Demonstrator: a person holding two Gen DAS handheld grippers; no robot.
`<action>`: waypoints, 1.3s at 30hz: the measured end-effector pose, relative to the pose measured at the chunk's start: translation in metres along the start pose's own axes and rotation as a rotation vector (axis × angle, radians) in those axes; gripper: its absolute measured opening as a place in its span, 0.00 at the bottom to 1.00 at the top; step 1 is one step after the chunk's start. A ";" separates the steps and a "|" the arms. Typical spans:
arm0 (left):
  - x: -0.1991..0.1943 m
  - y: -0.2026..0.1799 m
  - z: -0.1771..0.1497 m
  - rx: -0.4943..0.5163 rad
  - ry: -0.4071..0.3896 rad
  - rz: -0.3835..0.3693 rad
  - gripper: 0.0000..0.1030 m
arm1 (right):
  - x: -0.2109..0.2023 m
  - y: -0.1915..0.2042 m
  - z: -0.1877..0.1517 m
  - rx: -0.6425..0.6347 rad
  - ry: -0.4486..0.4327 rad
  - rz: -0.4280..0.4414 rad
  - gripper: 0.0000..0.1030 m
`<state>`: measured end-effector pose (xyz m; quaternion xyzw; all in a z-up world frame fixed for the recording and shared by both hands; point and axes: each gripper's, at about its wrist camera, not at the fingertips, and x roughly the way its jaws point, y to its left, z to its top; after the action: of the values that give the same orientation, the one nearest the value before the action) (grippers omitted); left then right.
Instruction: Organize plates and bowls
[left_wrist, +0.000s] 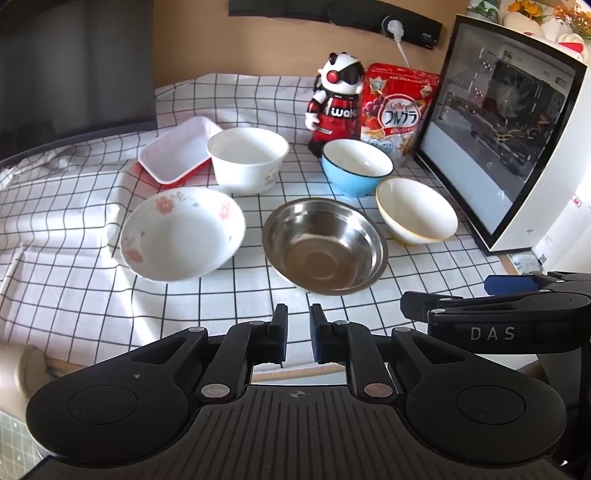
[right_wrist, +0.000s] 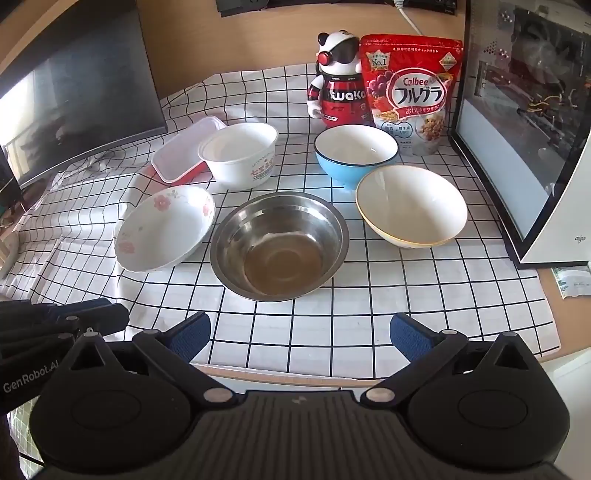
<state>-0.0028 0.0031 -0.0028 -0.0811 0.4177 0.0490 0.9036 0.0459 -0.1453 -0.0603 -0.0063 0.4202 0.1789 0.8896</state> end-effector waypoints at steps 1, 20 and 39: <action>0.000 0.000 0.000 0.000 0.003 0.002 0.15 | 0.000 0.000 0.000 0.001 0.001 -0.001 1.00; 0.006 0.004 -0.006 -0.008 0.042 -0.003 0.15 | 0.003 0.000 -0.002 -0.002 0.027 -0.005 1.00; 0.008 0.006 -0.007 -0.017 0.057 0.003 0.15 | 0.004 0.002 -0.004 -0.006 0.031 -0.005 1.00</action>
<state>-0.0041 0.0077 -0.0139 -0.0894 0.4428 0.0515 0.8906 0.0446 -0.1428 -0.0656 -0.0129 0.4336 0.1776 0.8833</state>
